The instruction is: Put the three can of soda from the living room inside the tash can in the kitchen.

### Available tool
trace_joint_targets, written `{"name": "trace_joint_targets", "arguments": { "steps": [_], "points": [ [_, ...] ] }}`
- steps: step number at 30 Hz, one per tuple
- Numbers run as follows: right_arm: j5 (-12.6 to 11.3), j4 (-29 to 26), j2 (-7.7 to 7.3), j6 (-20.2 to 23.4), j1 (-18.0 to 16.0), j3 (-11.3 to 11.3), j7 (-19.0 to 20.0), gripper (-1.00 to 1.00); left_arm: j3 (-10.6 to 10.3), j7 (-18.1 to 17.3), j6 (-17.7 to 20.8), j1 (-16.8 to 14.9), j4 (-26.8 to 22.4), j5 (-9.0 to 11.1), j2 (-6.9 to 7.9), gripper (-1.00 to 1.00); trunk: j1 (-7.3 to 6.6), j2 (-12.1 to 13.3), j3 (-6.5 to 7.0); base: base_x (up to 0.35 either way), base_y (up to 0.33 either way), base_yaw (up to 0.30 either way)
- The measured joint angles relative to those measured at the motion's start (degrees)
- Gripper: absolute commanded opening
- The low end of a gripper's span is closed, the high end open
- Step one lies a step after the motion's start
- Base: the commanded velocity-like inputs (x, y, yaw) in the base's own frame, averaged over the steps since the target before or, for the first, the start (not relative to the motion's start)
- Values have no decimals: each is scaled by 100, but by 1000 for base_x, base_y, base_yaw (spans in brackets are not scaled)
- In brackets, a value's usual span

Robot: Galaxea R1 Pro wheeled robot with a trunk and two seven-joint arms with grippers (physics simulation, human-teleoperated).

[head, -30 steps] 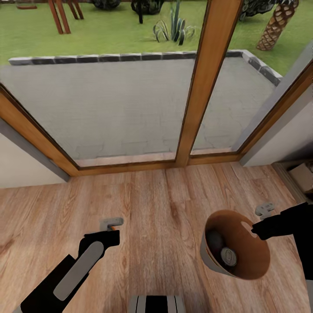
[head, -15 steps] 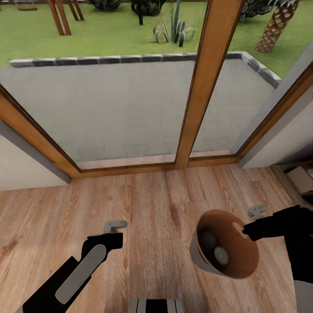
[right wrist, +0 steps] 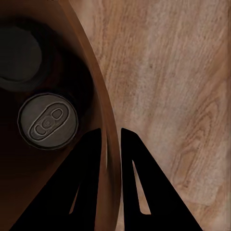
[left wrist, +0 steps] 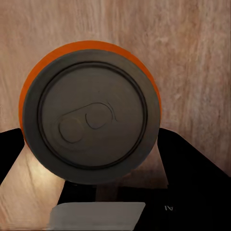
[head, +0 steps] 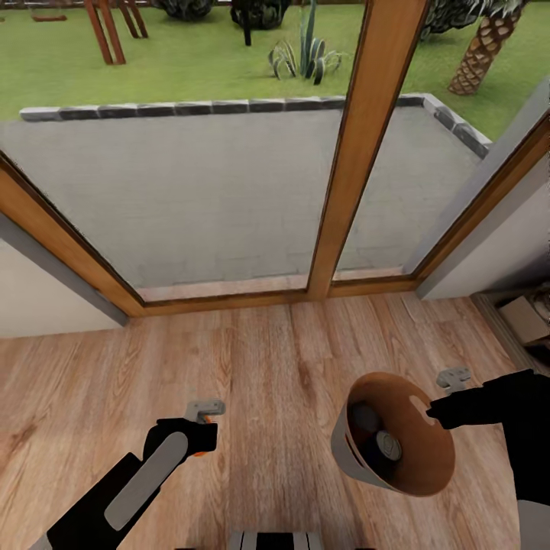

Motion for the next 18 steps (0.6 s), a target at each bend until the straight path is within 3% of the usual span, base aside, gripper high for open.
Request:
{"name": "trace_joint_targets", "arguments": {
  "steps": [5,9,12,13,15,16,18],
  "points": [
    [-1,-8,8,-62,3,58,-1,-100,-7,-33,482,-1,-317,14,-24,-100,-44,82,37,0,0,0],
    [-21,-11,74,-73,3,247,6,-100,-21,-48,717,-1,-784,72,-33,-100,-44,82,37,0,0,0],
    [-5,-9,135,-69,-1,308,1,-100,-27,-153,854,-1,-870,335,-33,-100,-44,82,36,0,0,0],
    [7,-5,169,-62,-3,329,-1,-100,-29,-414,934,-10,-901,754,-28,-100,-44,82,36,0,0,0],
    [-3,-1,198,-54,-6,339,1,-100,-12,-632,1112,-38,-911,898,-17,-100,-44,82,36,0,0,0],
    [25,2,234,-44,-10,361,-3,-100,40,-852,1243,-81,-919,1076,-1,-100,-44,82,36,0,0,0],
    [37,4,317,-32,-26,453,2,-100,265,-1232,1383,-183,-925,1213,18,-100,-44,82,37,0,0,0]
  ]
}}
